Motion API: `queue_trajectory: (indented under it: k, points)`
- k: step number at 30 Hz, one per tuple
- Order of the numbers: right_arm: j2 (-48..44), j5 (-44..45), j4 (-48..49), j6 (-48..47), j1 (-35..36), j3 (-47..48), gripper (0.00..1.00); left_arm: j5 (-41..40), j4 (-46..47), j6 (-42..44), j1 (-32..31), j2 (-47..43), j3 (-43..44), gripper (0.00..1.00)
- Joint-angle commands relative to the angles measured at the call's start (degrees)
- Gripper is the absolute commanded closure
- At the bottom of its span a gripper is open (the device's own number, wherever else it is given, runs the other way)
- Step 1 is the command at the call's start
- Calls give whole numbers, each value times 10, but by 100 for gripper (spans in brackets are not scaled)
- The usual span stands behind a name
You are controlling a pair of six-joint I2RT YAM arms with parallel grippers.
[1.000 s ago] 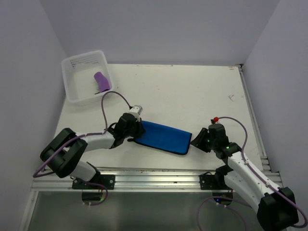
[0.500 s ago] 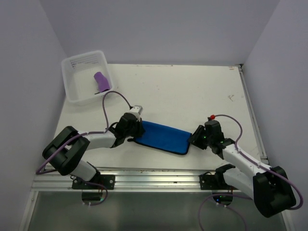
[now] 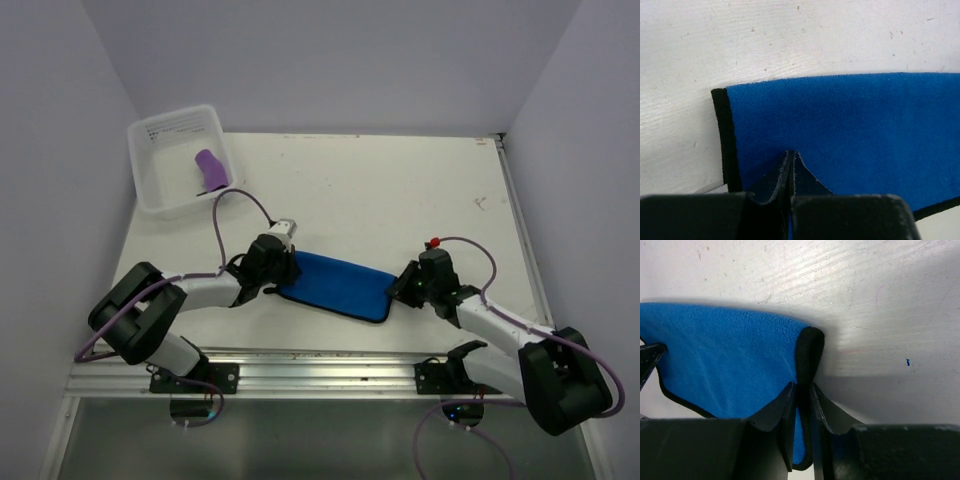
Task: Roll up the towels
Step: Fold the towel
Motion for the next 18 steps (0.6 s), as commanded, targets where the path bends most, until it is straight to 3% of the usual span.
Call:
queue_trajectory:
  k: [1, 5, 18]
  points:
    - [13, 5, 14, 6, 5, -3, 81, -6, 21, 4, -2, -2, 3, 100]
    - [2, 22, -22, -11, 6, 20, 100, 10, 24, 0, -2, -10, -4, 100]
    - [-94, 101, -284, -87, 5, 120, 100, 18, -29, -3, -3, -107, -3, 100]
